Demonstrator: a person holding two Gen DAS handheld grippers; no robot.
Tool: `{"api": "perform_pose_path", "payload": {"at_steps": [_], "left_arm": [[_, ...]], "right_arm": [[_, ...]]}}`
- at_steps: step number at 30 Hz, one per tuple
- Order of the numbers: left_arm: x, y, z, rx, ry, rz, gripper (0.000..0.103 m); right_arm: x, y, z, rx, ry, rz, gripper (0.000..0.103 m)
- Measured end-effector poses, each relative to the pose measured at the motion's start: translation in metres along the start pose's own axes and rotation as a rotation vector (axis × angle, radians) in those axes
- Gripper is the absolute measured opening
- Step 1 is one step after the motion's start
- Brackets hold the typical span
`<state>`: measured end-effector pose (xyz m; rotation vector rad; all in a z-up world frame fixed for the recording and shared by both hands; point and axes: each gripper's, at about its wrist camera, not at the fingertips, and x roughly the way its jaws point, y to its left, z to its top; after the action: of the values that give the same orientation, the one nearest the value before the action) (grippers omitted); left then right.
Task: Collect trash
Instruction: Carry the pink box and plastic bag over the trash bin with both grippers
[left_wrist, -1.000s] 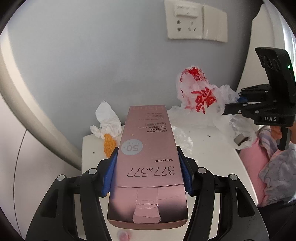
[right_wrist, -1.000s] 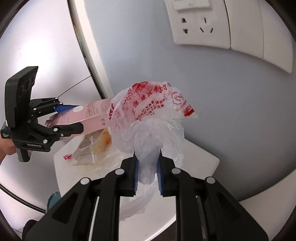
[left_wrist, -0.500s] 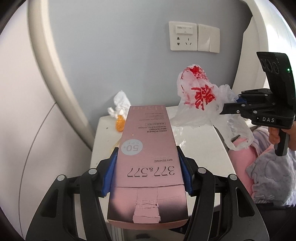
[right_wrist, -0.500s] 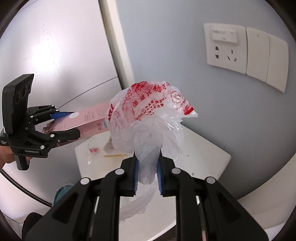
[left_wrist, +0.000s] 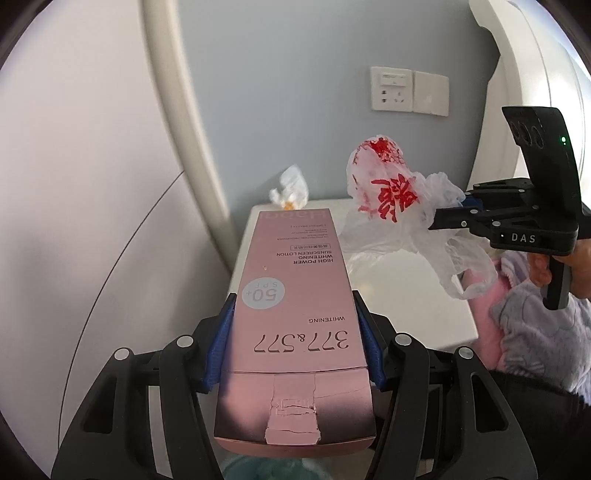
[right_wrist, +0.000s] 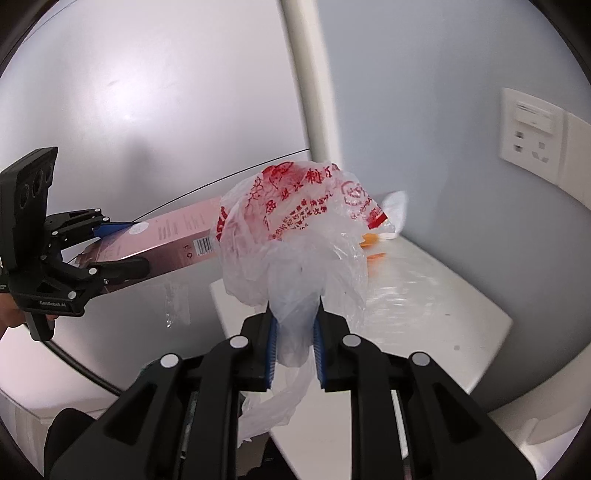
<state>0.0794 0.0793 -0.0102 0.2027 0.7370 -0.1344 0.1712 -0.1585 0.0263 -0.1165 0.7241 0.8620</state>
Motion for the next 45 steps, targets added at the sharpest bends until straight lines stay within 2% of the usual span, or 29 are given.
{"api": "perform_pose_path", "payload": {"at_steps": [11,15,25,34,45], "left_arm": [[-0.048,0.03,-0.082,-0.117,0.038,0.088,0.056],[-0.06,0.039,-0.114,-0.166,0.059,0.11,0.056],[-0.075,0.049,-0.217,-0.304,0.161,0.162,0.056],[-0.066,0.047,-0.3,-0.418,0.259,0.173,0.056],[-0.028,0.045,-0.383,-0.553,0.359,0.152,0.056]], "right_arm": [[0.042,0.075,-0.011,-0.072,0.062,0.119,0.018],[0.058,0.1,-0.024,-0.094,0.101,0.164,0.018],[0.115,0.159,-0.074,-0.12,0.24,0.254,0.018],[0.176,0.192,-0.119,-0.172,0.372,0.315,0.018],[0.247,0.21,-0.173,-0.262,0.531,0.352,0.018]]}}
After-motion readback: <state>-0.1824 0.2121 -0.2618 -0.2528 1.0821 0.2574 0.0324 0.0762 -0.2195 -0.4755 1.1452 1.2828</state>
